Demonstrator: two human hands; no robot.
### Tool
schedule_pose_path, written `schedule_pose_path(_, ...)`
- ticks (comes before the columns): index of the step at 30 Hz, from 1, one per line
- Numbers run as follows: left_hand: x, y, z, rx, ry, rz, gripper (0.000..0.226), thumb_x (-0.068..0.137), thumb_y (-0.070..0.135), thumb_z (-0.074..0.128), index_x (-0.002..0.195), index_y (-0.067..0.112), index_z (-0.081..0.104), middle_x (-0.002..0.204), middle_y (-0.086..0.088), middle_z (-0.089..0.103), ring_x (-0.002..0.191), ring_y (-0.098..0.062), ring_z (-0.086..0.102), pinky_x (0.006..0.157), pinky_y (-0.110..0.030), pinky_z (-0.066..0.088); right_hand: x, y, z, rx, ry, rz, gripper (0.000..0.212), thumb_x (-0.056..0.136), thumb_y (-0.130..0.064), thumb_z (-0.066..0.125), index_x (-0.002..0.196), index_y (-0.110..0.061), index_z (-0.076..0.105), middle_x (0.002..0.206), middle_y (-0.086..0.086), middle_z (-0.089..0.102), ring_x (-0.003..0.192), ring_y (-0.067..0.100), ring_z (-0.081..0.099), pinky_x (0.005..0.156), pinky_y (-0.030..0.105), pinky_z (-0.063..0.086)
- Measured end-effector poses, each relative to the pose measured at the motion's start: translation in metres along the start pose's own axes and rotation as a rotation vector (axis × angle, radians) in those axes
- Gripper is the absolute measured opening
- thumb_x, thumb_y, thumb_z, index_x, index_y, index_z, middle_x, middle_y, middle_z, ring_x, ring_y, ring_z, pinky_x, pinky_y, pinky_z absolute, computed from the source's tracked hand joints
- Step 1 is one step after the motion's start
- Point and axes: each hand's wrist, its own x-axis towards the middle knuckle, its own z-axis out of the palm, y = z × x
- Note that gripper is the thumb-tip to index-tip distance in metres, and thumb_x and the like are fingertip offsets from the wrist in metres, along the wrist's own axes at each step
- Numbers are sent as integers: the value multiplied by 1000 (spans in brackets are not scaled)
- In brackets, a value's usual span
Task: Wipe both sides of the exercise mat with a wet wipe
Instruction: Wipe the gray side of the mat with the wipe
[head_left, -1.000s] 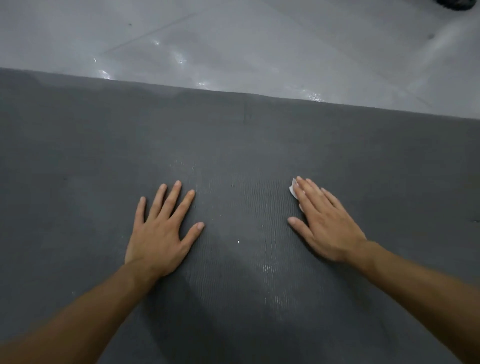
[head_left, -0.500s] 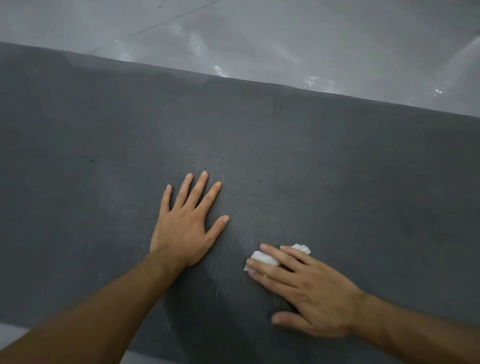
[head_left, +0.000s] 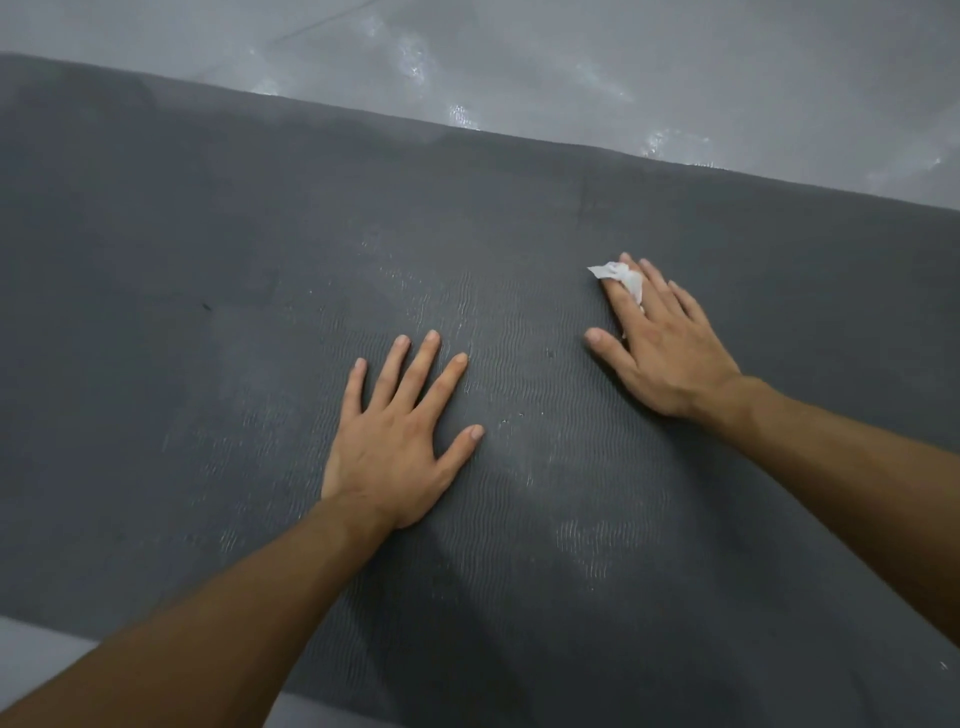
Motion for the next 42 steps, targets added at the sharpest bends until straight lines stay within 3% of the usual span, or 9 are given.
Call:
schedule_pose_path(5,2,-1,1,-36,-5,-6,74,100,73,9,164,39,-2,173,8,-10,159,-16,-14,128,-55,1,-47,-40,-1,-64,-174,-434,88,101,-77,15,167,-20,6,175,4,-7,159,16,-18,131,44,6)
schedule_pose_path(11,20,-22,-8,-49,72,11,67,102,64,22,162,33,29,169,6,24,152,-20,22,122,-43,18,-117,-63,19,-134,-199,-844,79,105,-71,26,163,-17,30,175,3,5,161,21,-3,128,42,7)
schedule_pose_path(14,46,-42,-14,-47,88,-37,68,101,64,21,161,33,31,170,6,23,156,-21,18,126,-48,15,-78,-53,11,-158,-141,-730,72,108,-66,25,160,-18,36,175,2,8,161,19,-1,128,44,8)
schedule_pose_path(18,77,-74,-18,-55,42,-85,72,98,71,14,162,40,19,173,9,10,160,-19,3,128,-53,5,1,-28,-8,-195,-61,-396,78,104,-69,4,167,-23,10,175,-4,0,160,13,-10,129,38,0)
schedule_pose_path(24,81,-83,-15,-33,69,-58,72,98,76,14,163,44,10,173,13,2,160,-15,-3,128,-53,2,86,10,-29,-56,-37,-16,88,98,-76,4,167,-21,8,175,2,-1,161,18,-4,130,40,3)
schedule_pose_path(27,82,-84,-15,-32,71,-54,72,98,76,13,163,44,10,173,12,2,160,-15,-3,128,-53,4,83,-12,-22,38,-28,-126,88,97,-77,8,166,-22,9,175,8,5,161,23,1,130,43,8)
schedule_pose_path(32,83,-85,-14,-37,80,-56,70,100,73,14,163,44,11,173,11,2,160,-16,-1,128,-53,6,14,-64,-7,-41,-137,-620,84,103,-73,16,166,-18,13,175,3,2,161,18,-9,131,40,6)
schedule_pose_path(37,84,-87,-15,-43,79,-59,67,102,68,17,163,43,11,173,11,2,160,-15,-2,128,-52,6,-42,-83,10,-109,-200,-1014,76,106,-69,25,160,-17,37,175,2,9,161,20,-1,128,44,11)
schedule_pose_path(42,84,-88,-15,-33,74,-59,67,102,69,16,163,44,8,173,12,0,159,-13,-4,128,-51,4,31,-51,-2,-139,-46,-697,68,109,-61,20,156,-18,43,174,2,15,161,18,3,127,45,11)
